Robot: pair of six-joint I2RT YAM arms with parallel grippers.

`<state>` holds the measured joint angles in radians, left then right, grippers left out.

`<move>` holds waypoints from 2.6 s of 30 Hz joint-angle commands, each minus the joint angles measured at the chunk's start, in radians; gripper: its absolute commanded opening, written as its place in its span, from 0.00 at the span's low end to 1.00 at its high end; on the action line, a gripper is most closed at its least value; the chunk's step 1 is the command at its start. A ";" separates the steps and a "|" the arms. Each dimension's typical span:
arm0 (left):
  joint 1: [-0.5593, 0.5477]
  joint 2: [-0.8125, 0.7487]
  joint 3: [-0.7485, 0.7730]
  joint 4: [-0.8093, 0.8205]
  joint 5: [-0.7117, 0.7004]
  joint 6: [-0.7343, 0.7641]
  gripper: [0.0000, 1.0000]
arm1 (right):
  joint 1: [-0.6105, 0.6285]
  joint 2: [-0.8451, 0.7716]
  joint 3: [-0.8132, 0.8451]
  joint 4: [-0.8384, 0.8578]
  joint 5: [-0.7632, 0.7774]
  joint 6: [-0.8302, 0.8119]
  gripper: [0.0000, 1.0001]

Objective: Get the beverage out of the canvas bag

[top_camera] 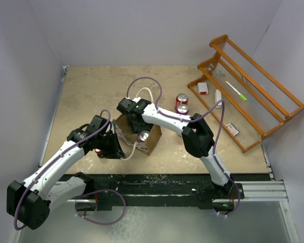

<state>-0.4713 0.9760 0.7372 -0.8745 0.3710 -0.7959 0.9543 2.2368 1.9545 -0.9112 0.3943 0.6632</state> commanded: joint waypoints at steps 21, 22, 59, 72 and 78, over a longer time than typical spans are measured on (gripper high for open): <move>0.003 -0.032 0.030 -0.027 0.029 0.013 0.00 | -0.007 -0.265 0.148 0.097 -0.165 0.047 0.08; 0.003 -0.034 0.030 -0.029 0.029 0.012 0.00 | -0.008 -0.278 0.149 0.099 -0.169 0.051 0.08; 0.003 0.023 0.032 0.000 0.044 0.020 0.00 | -0.150 -0.933 -0.926 0.053 0.184 0.545 0.00; 0.003 0.030 0.069 -0.049 0.025 0.042 0.00 | -0.182 -0.740 -0.911 0.166 0.203 0.487 0.00; 0.003 0.035 0.068 -0.054 0.024 0.048 0.00 | -0.188 -0.700 -0.912 0.179 0.212 0.486 0.00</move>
<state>-0.4713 1.0065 0.7742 -0.9142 0.3962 -0.7738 0.7719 1.5391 1.0054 -0.7471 0.5339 1.1408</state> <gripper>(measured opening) 0.111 0.703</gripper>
